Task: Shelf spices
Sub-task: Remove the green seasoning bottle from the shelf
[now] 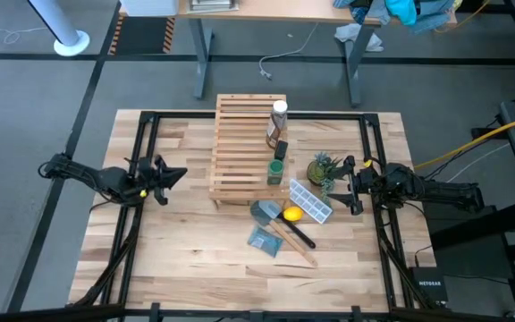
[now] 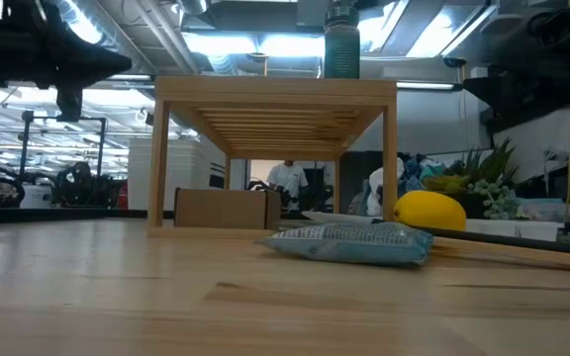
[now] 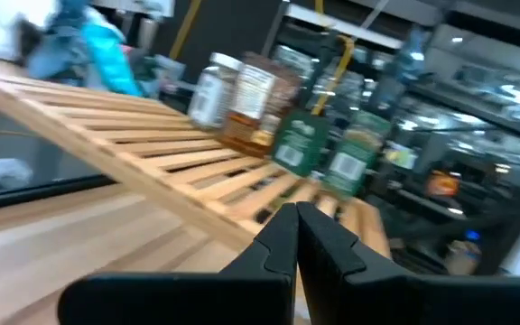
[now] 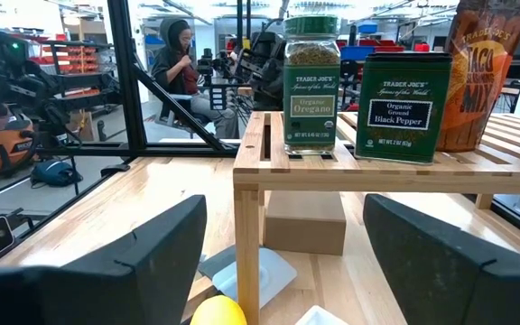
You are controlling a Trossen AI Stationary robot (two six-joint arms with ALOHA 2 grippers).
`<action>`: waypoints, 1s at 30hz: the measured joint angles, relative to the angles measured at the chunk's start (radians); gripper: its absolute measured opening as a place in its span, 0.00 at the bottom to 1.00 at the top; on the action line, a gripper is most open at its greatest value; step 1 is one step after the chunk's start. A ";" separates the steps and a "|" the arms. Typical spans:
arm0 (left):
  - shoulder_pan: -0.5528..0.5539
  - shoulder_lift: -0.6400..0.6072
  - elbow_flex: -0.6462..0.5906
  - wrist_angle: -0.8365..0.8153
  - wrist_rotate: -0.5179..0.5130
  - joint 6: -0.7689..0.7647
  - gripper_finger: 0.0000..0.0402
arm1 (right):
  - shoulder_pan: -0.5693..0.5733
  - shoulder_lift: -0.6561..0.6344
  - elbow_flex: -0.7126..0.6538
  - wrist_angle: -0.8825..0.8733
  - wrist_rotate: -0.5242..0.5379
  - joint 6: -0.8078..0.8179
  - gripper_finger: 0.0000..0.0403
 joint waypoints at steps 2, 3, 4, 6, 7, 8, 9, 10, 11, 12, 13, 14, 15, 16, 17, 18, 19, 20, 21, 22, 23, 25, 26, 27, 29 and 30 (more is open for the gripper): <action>0.001 0.000 0.000 -0.001 -0.010 0.093 0.00 | 0.000 0.000 0.000 0.000 0.000 0.000 0.76; 0.003 0.000 0.000 0.001 -0.018 0.154 0.00 | 0.000 0.000 0.000 0.000 0.000 0.000 0.76; 0.007 0.000 0.000 0.011 -0.034 0.181 0.00 | 0.000 0.000 0.000 0.000 0.000 0.000 0.76; 0.020 0.000 0.000 0.044 -0.090 0.170 0.00 | 0.000 0.000 0.000 0.000 0.000 0.000 0.76; 0.027 0.000 0.000 0.053 -0.121 0.164 0.00 | 0.000 0.000 0.000 0.000 0.000 0.000 0.76; 0.035 0.000 0.000 0.051 -0.143 0.163 0.00 | 0.000 0.000 0.000 0.000 0.000 0.000 0.76; 0.042 0.000 0.000 0.045 -0.158 0.163 0.00 | 0.000 0.000 0.000 0.000 0.000 0.000 0.76; 0.049 0.000 0.000 0.036 -0.161 0.163 0.00 | 0.000 0.000 0.000 0.000 0.000 0.000 0.76; 0.056 0.003 0.000 0.034 -0.162 0.164 0.00 | 0.000 0.000 0.000 0.000 0.000 0.000 0.76; 0.061 0.007 0.000 0.031 -0.163 0.166 0.00 | 0.000 0.000 0.000 0.000 0.000 0.000 0.76; 0.063 0.011 0.000 0.030 -0.162 0.165 0.00 | 0.000 0.000 0.000 0.000 0.000 0.000 0.76; 0.064 0.020 0.000 0.035 -0.162 0.157 0.01 | 0.000 0.000 0.000 0.000 0.000 0.000 0.76; 0.063 0.030 0.000 0.046 -0.160 0.142 0.02 | 0.000 0.000 0.000 0.000 0.000 0.000 0.76; 0.063 0.042 0.000 0.062 -0.155 0.130 0.04 | 0.000 0.000 0.000 0.000 0.000 0.000 0.76; 0.063 0.054 0.000 0.079 -0.152 0.118 0.06 | 0.000 0.000 0.000 0.000 0.000 0.001 0.76; 0.063 0.068 0.000 0.106 -0.146 0.116 0.08 | 0.000 0.000 0.000 -0.001 -0.001 0.001 0.76; 0.063 0.084 0.000 0.135 -0.133 0.116 0.11 | 0.000 0.000 0.000 0.000 -0.001 0.001 0.76; 0.063 0.101 0.000 0.168 -0.112 0.122 0.14 | 0.000 0.000 0.000 -0.001 -0.001 0.001 0.76; 0.063 0.117 0.000 0.204 -0.085 0.137 0.16 | 0.000 0.000 0.000 -0.001 0.000 0.001 0.76; 0.063 0.135 0.000 0.237 -0.061 0.148 0.19 | 0.000 0.000 0.000 -0.001 -0.001 0.001 0.76; 0.063 0.154 0.000 0.268 -0.045 0.163 0.21 | 0.000 0.000 0.000 -0.001 -0.001 0.001 0.76; 0.063 0.196 0.000 0.326 -0.038 0.176 0.25 | 0.000 0.000 0.000 -0.001 -0.001 0.001 0.76; 0.063 0.219 0.000 0.354 -0.038 0.184 0.27 | 0.000 0.000 0.000 -0.001 -0.001 0.001 0.76; 0.063 0.245 0.000 0.382 -0.038 0.191 0.29 | 0.000 0.000 0.000 -0.001 -0.001 0.001 0.76; 0.063 0.298 0.000 0.432 -0.038 0.196 0.33 | 0.000 0.000 0.000 -0.001 0.000 0.001 0.76; 0.063 0.327 0.000 0.457 -0.038 0.195 0.35 | 0.000 0.000 0.000 -0.001 -0.001 0.001 0.76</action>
